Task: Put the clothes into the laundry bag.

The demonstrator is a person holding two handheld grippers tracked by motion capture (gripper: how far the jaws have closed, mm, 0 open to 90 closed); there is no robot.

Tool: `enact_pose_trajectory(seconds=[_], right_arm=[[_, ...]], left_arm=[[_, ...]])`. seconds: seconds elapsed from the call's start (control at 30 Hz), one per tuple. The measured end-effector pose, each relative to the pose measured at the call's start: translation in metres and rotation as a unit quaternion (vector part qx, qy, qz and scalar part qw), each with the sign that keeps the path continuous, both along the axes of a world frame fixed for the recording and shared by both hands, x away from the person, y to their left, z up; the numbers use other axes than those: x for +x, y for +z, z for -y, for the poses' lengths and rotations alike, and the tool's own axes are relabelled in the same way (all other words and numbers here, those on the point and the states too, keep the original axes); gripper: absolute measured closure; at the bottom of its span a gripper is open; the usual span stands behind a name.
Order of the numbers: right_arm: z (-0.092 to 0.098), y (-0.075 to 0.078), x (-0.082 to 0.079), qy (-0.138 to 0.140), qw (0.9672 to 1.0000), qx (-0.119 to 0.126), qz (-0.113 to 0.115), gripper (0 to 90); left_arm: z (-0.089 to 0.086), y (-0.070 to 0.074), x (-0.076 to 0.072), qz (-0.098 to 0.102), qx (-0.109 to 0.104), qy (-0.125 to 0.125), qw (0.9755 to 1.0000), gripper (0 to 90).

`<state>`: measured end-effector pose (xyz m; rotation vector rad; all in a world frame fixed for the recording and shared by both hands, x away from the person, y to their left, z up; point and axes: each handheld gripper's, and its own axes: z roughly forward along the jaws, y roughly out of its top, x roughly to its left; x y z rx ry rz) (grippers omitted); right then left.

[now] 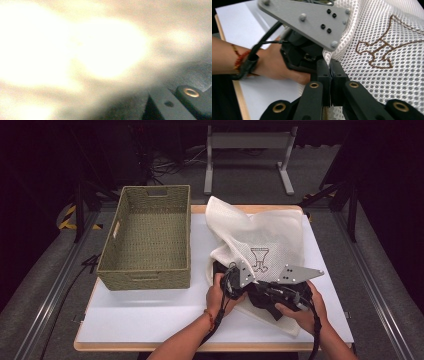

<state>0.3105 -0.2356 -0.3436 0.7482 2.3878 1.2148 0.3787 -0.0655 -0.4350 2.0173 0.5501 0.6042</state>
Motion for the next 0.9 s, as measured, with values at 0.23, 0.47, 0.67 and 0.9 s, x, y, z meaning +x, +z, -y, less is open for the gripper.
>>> enact_pose_trajectory(seconds=[0.23,0.47,0.67,0.9], right_arm=[[-0.010,0.022,-0.015,0.023,0.9994,0.019,0.020,88.8],[-0.017,0.056,-0.029,0.045,0.9969,0.043,0.049,88.8],[-0.019,0.069,-0.034,0.047,0.9957,0.045,0.066,88.8],[-0.017,0.043,-0.020,0.030,0.9985,0.019,0.042,88.8]], left_arm=[[-0.013,0.026,-0.008,0.046,-0.051,0.015,0.9975,84.0],[-0.023,0.066,-0.017,0.091,-0.094,0.020,0.9912,84.1],[-0.025,0.072,-0.013,0.090,-0.098,0.023,0.9909,84.0],[-0.020,0.032,0.005,0.044,-0.086,0.006,0.9953,82.4]])
